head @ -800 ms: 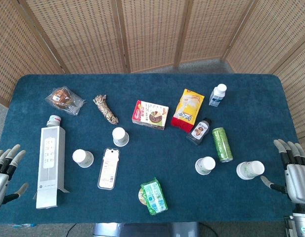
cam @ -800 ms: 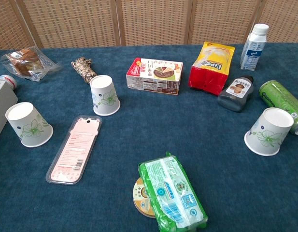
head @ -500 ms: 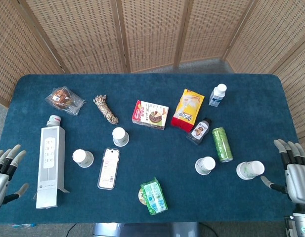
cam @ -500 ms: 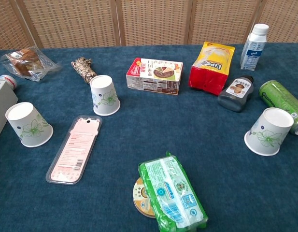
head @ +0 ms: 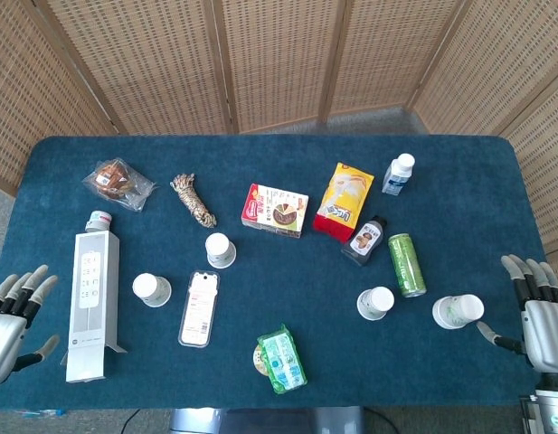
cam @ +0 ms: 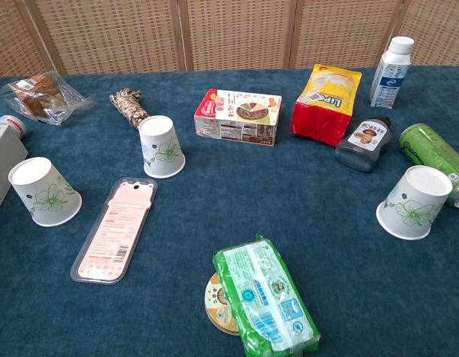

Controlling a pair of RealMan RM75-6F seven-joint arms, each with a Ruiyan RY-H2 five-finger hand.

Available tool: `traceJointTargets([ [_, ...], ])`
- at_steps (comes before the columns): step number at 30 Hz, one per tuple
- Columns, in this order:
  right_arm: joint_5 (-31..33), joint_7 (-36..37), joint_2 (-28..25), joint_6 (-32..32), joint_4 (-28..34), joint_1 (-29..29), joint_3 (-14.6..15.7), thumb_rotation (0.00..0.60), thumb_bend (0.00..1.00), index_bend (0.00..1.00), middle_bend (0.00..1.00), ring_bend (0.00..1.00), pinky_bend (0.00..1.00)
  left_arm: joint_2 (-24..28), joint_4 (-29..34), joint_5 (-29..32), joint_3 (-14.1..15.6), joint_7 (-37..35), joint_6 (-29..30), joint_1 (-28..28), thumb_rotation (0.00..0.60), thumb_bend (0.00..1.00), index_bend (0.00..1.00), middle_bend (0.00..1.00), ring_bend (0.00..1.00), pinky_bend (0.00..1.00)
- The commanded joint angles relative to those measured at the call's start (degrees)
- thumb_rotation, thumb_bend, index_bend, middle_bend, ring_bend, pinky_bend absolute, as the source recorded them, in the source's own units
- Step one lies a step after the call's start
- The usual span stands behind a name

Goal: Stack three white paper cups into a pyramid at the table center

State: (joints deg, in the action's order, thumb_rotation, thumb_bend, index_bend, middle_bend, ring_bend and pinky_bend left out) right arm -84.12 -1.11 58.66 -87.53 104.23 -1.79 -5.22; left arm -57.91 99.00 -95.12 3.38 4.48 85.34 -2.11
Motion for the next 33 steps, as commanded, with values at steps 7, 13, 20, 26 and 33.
traceJointTargets([
  [7, 0.1, 0.8, -0.3, -0.1, 0.1, 0.1, -0.1, 0.6, 0.08, 0.0, 0.0, 0.0, 0.0, -0.7, 3.5, 4.5, -3.0, 2.3, -10.7, -7.4, 0.6, 0.3, 0.0, 0.0, 0.0, 0.0],
  [13, 0.2, 1.2, -0.4, 0.1, 0.1, 0.0, -0.2, 0.6, 0.08, 0.0, 0.0, 0.0, 0.0, -2.1, 6.6, 9.6, -5.3, 8.8, -16.6, -11.6, 0.6, 0.29, 0.0, 0.0, 0.0, 0.0],
  [20, 0.3, 1.6, -0.6, -0.1, 0.1, 0.1, -0.3, 0.6, 0.08, 0.0, 0.0, 0.0, 0.0, -5.7, 9.2, 16.6, -7.3, 21.1, -21.8, -16.3, 0.6, 0.29, 0.0, 0.0, 0.0, 0.0],
  [26, 0.6, 2.5, -0.8, 0.2, -0.1, 0.0, -0.5, 0.6, 0.08, 0.0, 0.0, 0.0, 0.0, -10.2, 9.4, 24.7, -8.0, 31.2, -23.4, -19.4, 0.6, 0.29, 0.0, 0.0, 0.0, 0.0],
  [33, 0.6, 2.9, -0.9, 0.4, -0.2, -0.1, -0.5, 0.6, 0.08, 0.0, 0.0, 0.0, 0.0, -14.2, 9.1, 31.1, -8.0, 39.5, -23.2, -22.6, 0.6, 0.29, 0.0, 0.0, 0.0, 0.0],
])
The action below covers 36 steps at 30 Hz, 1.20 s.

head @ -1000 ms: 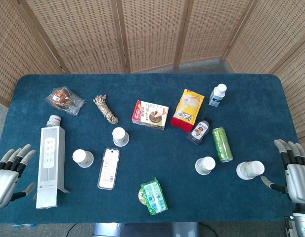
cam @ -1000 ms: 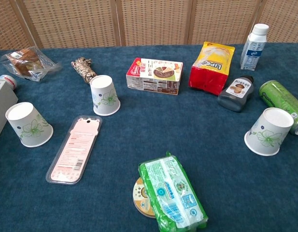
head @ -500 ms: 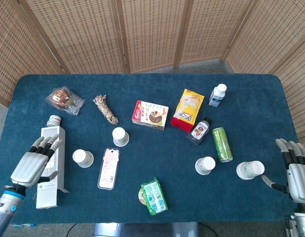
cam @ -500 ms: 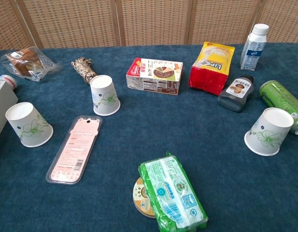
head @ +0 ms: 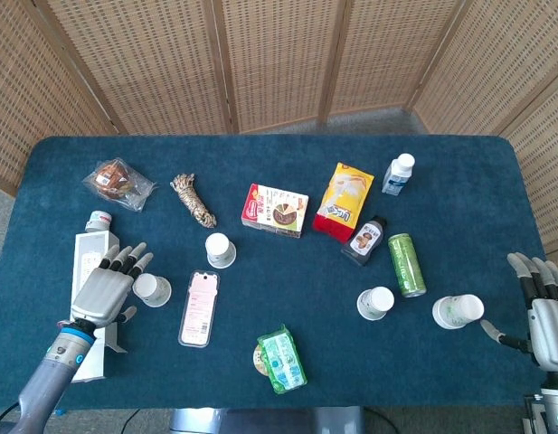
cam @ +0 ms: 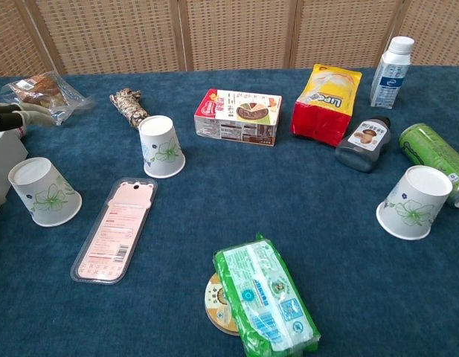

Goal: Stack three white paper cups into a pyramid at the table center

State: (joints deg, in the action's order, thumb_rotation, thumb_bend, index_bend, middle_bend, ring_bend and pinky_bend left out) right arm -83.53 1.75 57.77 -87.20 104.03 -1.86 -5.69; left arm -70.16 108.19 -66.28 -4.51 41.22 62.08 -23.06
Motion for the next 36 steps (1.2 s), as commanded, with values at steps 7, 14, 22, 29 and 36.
traceJointTargets([
  [7, 0.1, 0.6, -0.2, 0.0, 0.0, 0.0, -0.1, 0.6, 0.08, 0.0, 0.0, 0.0, 0.0, -6.2, -2.4, 7.9, -0.3, 8.2, 2.7, -3.6, 0.6, 0.28, 0.06, 0.0, 0.0, 0.12],
  [14, 0.5, 1.2, -0.3, 0.2, -0.2, -0.1, -0.2, 0.6, 0.08, 0.0, 0.0, 0.0, 0.0, -8.3, -4.1, 9.7, 0.7, 9.9, 4.6, -4.6, 0.6, 0.28, 0.18, 0.15, 0.07, 0.25],
  [22, 0.4, 1.4, -0.4, 0.3, -0.3, 0.0, -0.2, 0.6, 0.08, 0.0, 0.0, 0.0, 0.0, -10.8, -5.7, 9.8, 1.5, 10.7, 7.0, -5.1, 0.6, 0.29, 0.33, 0.39, 0.3, 0.36],
  [29, 0.3, 1.4, -0.4, 0.2, -0.3, 0.0, -0.1, 0.6, 0.08, 0.0, 0.0, 0.0, 0.0, -12.0, -6.4, 7.9, 1.9, 9.8, 9.2, -5.1, 0.6, 0.3, 0.4, 0.45, 0.36, 0.42],
  [36, 0.3, 1.4, -0.4, 0.3, -0.2, 0.0, -0.1, 0.6, 0.08, 0.0, 0.0, 0.0, 0.0, -8.9, -4.0, 2.4, 2.2, 3.7, 9.1, -5.0, 0.6, 0.3, 0.4, 0.45, 0.36, 0.42],
])
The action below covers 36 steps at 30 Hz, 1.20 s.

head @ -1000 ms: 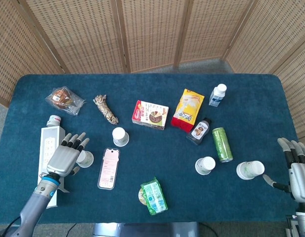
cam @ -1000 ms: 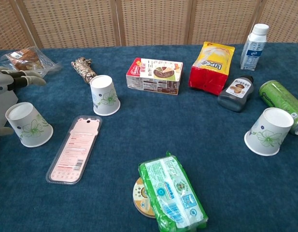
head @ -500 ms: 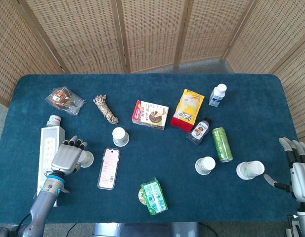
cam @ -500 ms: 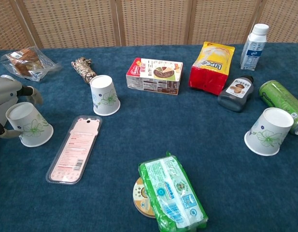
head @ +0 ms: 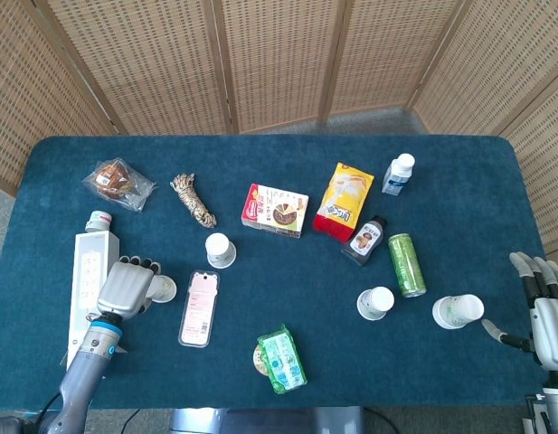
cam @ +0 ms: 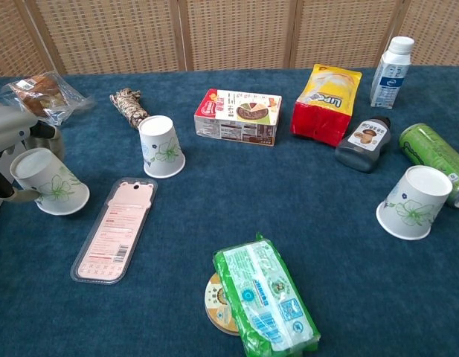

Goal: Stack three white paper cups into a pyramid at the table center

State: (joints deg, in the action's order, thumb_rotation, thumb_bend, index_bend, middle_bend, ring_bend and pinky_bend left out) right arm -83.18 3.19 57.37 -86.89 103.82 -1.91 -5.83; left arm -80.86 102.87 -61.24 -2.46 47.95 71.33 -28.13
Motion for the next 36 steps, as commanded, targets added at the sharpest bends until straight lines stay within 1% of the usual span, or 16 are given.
traceJointTargets([
  [1, 0.0, -0.1, 0.0, -0.1, 0.0, 0.0, 0.0, 0.6, 0.08, 0.0, 0.0, 0.0, 0.0, 2.3, 1.7, -3.7, 0.2, -3.9, -0.2, 0.0, 0.6, 0.3, 0.39, 0.45, 0.36, 0.42],
  [5, -0.1, -0.2, 0.1, 0.0, 0.1, 0.0, 0.1, 0.6, 0.08, 0.0, 0.0, 0.0, 0.0, 5.0, 2.1, -9.8, 0.7, -9.6, -1.6, -0.6, 0.6, 0.3, 0.39, 0.44, 0.35, 0.41],
  [7, -0.1, -0.2, 0.0, 0.0, 0.1, 0.0, 0.1, 0.6, 0.08, 0.0, 0.0, 0.0, 0.0, 6.4, 1.3, -15.0, 1.6, -14.2, -2.6, -1.1, 0.6, 0.3, 0.39, 0.44, 0.35, 0.4],
  [9, -0.1, -0.2, 0.0, -0.1, 0.2, 0.0, 0.0, 0.6, 0.08, 0.0, 0.0, 0.0, 0.0, 7.1, 0.0, -19.6, 2.7, -16.7, -2.3, -1.1, 0.6, 0.3, 0.39, 0.44, 0.35, 0.4],
  [13, 0.0, 0.0, 0.0, -0.1, 0.2, 0.0, 0.0, 0.6, 0.08, 0.0, 0.0, 0.0, 0.0, 6.9, -2.4, -26.9, 4.0, -21.7, -1.0, -1.1, 0.6, 0.3, 0.38, 0.42, 0.33, 0.4],
  [15, 0.1, 0.0, 0.0, -0.1, 0.2, 0.1, 0.0, 0.6, 0.08, 0.0, 0.0, 0.0, 0.0, 6.4, -3.1, -29.0, 4.0, -22.0, -0.7, -1.4, 0.6, 0.3, 0.37, 0.41, 0.32, 0.4],
  [18, 0.1, -0.2, 0.0, -0.1, 0.2, 0.0, 0.0, 0.6, 0.08, 0.0, 0.0, 0.0, 0.0, 5.8, -2.2, -29.5, 3.6, -20.1, -1.7, -2.1, 0.6, 0.3, 0.35, 0.38, 0.3, 0.39],
  [23, -0.2, -0.4, 0.1, -0.1, 0.2, 0.0, 0.1, 0.6, 0.08, 0.0, 0.0, 0.0, 0.0, 3.2, 1.4, -27.8, 2.0, -14.6, -4.3, -3.5, 0.6, 0.29, 0.34, 0.37, 0.29, 0.39],
  [28, 0.1, 0.5, -0.2, 0.0, 0.0, 0.0, 0.0, 0.6, 0.08, 0.0, 0.0, 0.0, 0.0, -0.9, 3.4, -24.0, 0.4, -8.5, -7.3, -5.1, 0.6, 0.29, 0.34, 0.37, 0.29, 0.39],
  [36, 0.0, 1.1, -0.3, 0.2, -0.1, 0.0, 0.0, 0.6, 0.08, 0.0, 0.0, 0.0, 0.0, -8.2, 3.1, -18.4, -1.2, 0.3, -9.6, -7.1, 0.6, 0.29, 0.33, 0.37, 0.29, 0.39],
])
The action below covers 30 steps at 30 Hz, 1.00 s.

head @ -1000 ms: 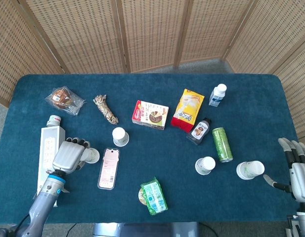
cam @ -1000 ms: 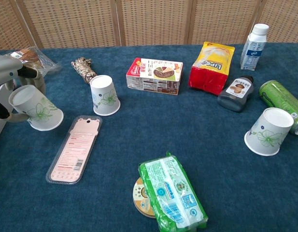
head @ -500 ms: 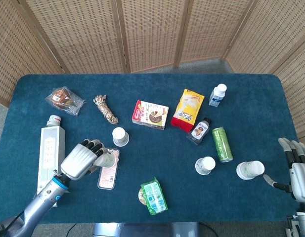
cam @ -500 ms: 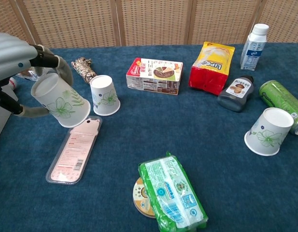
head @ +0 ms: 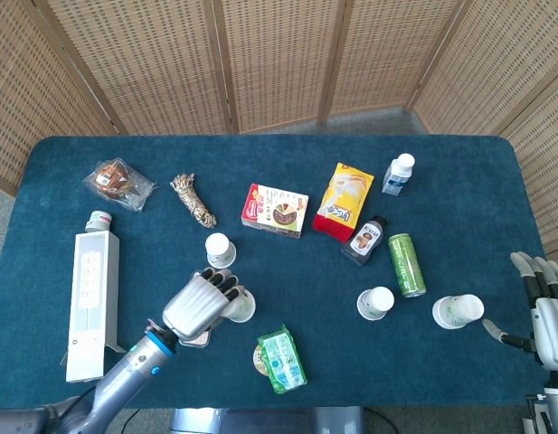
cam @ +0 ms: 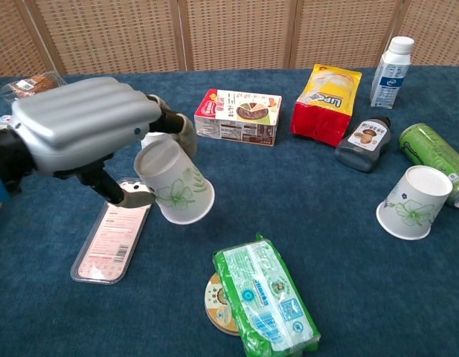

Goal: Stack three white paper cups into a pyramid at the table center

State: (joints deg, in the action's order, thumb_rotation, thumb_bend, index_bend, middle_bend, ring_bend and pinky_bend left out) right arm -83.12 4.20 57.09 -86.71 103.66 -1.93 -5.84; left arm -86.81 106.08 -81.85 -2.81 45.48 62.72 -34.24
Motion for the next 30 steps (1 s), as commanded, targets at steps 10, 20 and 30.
traceJointTargets([
  [10, 0.0, 0.3, -0.1, 0.1, -0.1, 0.0, 0.0, 0.6, 0.08, 0.0, 0.0, 0.0, 0.0, -8.5, -2.1, 9.5, -2.5, 9.8, -1.0, -3.2, 0.6, 0.29, 0.33, 0.36, 0.28, 0.39],
  [20, -0.1, 0.6, -0.2, 0.0, 0.0, 0.0, 0.0, 0.6, 0.08, 0.0, 0.0, 0.0, 0.0, -12.5, -4.1, 13.3, -3.6, 13.5, 0.4, -5.2, 0.6, 0.29, 0.33, 0.36, 0.28, 0.39],
  [30, 0.0, 1.0, -0.3, 0.1, 0.1, 0.0, 0.0, 0.6, 0.08, 0.0, 0.0, 0.0, 0.0, -17.0, -6.9, 18.6, -5.4, 16.2, 1.7, -7.4, 0.6, 0.29, 0.33, 0.36, 0.28, 0.39],
])
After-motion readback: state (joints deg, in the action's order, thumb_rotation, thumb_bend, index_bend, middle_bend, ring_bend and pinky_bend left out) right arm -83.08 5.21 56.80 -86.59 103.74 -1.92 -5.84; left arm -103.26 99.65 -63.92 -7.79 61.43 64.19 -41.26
